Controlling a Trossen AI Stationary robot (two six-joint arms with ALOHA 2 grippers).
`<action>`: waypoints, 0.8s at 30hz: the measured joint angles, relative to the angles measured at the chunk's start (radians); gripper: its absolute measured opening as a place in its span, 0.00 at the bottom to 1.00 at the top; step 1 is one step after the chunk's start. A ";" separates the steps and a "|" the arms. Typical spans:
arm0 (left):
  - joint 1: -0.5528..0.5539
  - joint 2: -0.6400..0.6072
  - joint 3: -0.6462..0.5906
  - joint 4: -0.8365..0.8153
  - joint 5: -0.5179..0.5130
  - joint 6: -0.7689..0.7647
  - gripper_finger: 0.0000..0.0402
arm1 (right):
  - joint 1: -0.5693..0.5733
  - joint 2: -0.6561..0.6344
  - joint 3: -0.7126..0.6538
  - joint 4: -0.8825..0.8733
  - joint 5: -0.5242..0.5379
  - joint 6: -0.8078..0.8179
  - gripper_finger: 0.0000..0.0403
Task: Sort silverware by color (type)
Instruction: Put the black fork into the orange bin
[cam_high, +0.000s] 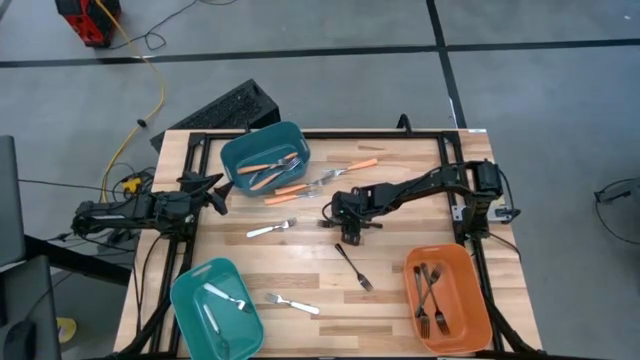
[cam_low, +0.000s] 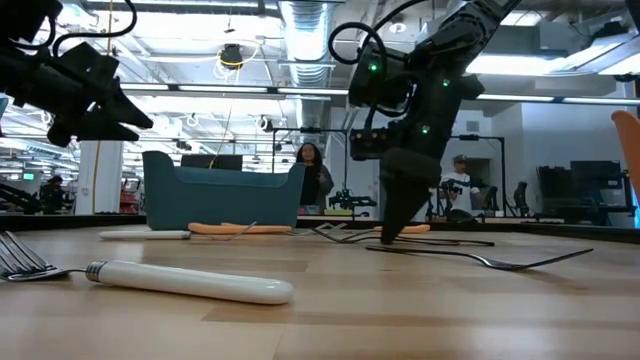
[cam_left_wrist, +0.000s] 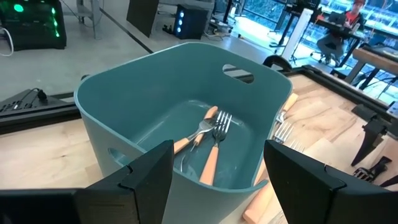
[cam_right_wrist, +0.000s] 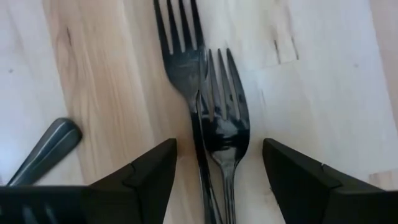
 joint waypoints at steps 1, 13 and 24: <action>0.000 0.000 0.000 -0.001 -0.001 0.000 0.58 | -0.003 0.000 0.000 -0.001 0.001 0.009 0.62; 0.000 0.000 0.000 -0.001 -0.001 0.000 0.58 | -0.007 0.006 0.043 -0.055 0.003 0.011 0.27; 0.000 0.000 0.000 -0.001 0.000 0.000 0.58 | -0.018 0.006 0.044 -0.062 -0.001 0.005 0.14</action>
